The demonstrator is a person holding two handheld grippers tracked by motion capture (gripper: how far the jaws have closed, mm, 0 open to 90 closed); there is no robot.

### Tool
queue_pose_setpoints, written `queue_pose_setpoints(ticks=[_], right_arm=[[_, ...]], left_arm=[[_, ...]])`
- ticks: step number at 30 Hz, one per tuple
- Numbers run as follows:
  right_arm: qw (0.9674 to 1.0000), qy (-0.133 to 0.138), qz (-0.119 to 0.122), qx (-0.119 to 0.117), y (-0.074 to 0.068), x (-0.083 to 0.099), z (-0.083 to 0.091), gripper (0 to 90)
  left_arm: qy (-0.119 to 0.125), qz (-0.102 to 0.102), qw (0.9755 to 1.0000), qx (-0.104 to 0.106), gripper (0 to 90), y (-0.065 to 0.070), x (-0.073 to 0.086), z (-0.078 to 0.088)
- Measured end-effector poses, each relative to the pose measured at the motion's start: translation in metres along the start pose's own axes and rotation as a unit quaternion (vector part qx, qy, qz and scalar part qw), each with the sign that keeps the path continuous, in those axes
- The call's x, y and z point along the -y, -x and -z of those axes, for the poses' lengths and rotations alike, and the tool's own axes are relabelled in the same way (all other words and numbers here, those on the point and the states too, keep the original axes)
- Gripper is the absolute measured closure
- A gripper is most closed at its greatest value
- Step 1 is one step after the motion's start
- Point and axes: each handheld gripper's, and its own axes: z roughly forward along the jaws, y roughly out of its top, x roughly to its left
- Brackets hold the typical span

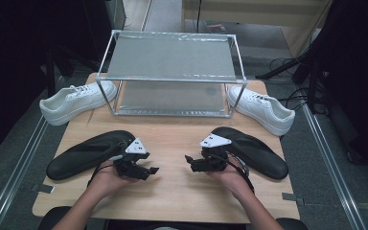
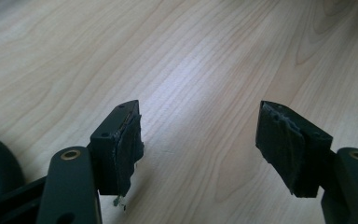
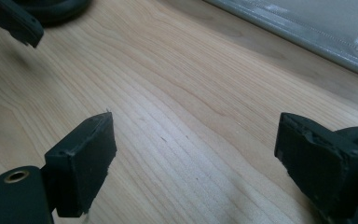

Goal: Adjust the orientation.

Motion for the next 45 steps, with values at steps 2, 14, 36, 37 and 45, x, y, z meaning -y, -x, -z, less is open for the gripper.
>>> queue_pose_setpoints(ticks=[2,14,36,37,45], right_arm=[[1.0000,-0.004,0.003,0.002,0.000,0.000,-0.001,13.1],[0.9990,-0.008,0.021,-0.039,-0.004,-0.005,0.007,13.2],[0.9982,-0.020,0.013,-0.055,0.002,-0.005,0.009,29.1],[0.9981,-0.019,0.013,-0.058,0.002,-0.006,0.010,29.9],[0.9978,-0.022,0.004,-0.063,0.006,-0.006,0.010,32.6]], left_arm=[[0.002,0.002,1.0000,-0.004,30.9,-0.001,0.000,0.002],[-0.001,0.016,0.9998,0.005,34.0,-0.006,-0.002,0.008],[0.005,0.025,0.9997,0.001,31.1,-0.012,-0.001,0.013],[0.003,0.027,0.9996,0.004,31.1,-0.012,-0.001,0.013],[0.000,0.024,0.9997,0.009,31.3,-0.015,0.000,0.016]])
